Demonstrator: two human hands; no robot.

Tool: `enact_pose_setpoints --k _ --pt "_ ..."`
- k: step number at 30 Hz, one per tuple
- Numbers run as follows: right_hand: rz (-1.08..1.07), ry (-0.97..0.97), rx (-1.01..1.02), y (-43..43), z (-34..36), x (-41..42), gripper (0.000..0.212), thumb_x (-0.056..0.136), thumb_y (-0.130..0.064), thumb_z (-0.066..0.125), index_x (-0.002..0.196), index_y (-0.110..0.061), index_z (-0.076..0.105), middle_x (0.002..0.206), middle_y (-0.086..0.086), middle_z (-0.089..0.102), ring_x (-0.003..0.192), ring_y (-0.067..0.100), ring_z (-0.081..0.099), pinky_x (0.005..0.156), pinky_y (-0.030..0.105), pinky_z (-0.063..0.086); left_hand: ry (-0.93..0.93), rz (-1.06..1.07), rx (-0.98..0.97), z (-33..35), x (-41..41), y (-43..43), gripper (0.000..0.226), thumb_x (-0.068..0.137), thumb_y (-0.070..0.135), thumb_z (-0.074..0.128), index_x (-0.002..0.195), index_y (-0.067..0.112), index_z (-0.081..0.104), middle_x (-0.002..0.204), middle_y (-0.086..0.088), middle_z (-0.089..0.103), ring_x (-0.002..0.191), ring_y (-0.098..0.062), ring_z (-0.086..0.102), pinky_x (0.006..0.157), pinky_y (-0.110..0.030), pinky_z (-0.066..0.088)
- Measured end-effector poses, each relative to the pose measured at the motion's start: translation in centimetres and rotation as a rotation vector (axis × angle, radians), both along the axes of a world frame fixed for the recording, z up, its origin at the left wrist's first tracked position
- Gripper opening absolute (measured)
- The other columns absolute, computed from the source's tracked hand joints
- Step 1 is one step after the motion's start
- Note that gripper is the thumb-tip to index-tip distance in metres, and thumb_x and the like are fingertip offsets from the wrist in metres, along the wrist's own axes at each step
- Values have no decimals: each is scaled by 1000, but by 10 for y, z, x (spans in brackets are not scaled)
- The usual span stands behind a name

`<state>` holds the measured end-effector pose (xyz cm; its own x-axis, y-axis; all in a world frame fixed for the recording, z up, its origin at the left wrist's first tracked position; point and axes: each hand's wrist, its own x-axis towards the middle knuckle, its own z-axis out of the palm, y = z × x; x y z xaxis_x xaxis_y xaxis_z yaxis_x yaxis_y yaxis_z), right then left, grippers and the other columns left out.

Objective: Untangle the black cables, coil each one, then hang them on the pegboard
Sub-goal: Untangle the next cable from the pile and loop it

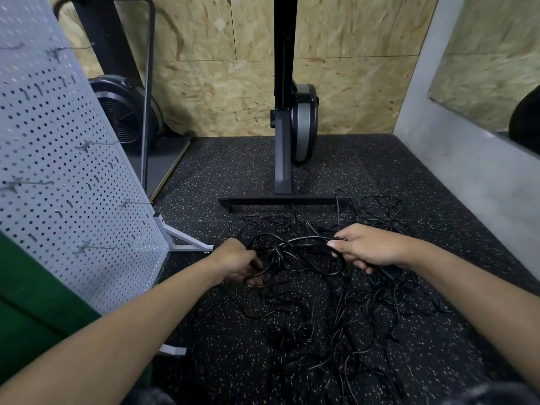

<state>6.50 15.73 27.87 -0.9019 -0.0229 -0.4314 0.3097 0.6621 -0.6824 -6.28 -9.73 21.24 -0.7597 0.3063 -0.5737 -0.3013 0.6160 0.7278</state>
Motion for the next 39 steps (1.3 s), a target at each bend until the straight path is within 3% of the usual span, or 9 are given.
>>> enact_pose_setpoints --k 6,14,23,26,30,32,34,37,39 --pt "-44 -75 -48 -4 -2 -1 31 113 -31 41 91 -12 54 55 -11 41 47 6 40 47 21 41 -87 -45 51 13 5 -1 63 106 55 49 117 -6 64 91 -21 79 79 -34 79 62 -36 64" --pt "-58 -41 -64 -6 1 -2 31 111 -33 45 88 -15 53 52 -12 39 45 6 39 47 20 39 -184 -37 17 8 14 2 73 114 39 25 99 -13 73 91 -27 77 55 -21 68 46 -23 48" --pt "-43 -62 -73 4 5 0 33 112 -32 44 83 -16 47 56 -11 42 48 7 38 48 22 39 -303 125 3 2 3 0 52 111 20 27 122 -17 63 90 -27 77 42 -16 60 33 -19 36" --pt "-46 -65 -105 2 4 1 34 111 -34 45 82 -18 42 57 -10 41 49 7 37 48 22 39 -331 67 -6 4 3 -3 67 114 41 24 127 -14 61 86 -23 77 43 -17 61 34 -20 36" --pt "-66 -71 -165 -1 5 3 35 111 -33 46 79 -20 42 57 -9 39 48 6 36 47 20 37 -127 -135 -148 4 4 -5 92 104 72 20 125 -6 64 97 -18 79 72 -24 77 61 -27 57" --pt "-54 -85 -174 -3 5 3 35 111 -33 46 79 -20 45 57 -9 39 48 6 36 46 20 37 251 -241 -293 3 6 -3 73 102 70 38 121 6 67 103 -12 77 85 -24 74 74 -30 57" --pt "-36 -101 -183 -7 5 2 35 111 -34 46 79 -19 47 57 -9 40 47 6 36 46 19 37 511 -318 -223 2 7 3 48 102 61 52 117 19 73 110 -3 75 99 -20 69 82 -29 50" --pt "-17 -114 -241 -11 7 0 33 111 -33 46 81 -19 49 58 -8 39 46 6 36 44 18 36 418 -355 53 3 12 15 48 97 62 58 136 35 65 130 11 69 122 -12 64 109 -35 47" --pt "4 -115 -264 -13 8 0 31 111 -32 46 86 -16 54 58 -7 38 47 6 36 44 18 36 307 -331 169 0 11 18 52 101 55 57 151 43 48 136 11 64 124 -9 62 111 -37 47"
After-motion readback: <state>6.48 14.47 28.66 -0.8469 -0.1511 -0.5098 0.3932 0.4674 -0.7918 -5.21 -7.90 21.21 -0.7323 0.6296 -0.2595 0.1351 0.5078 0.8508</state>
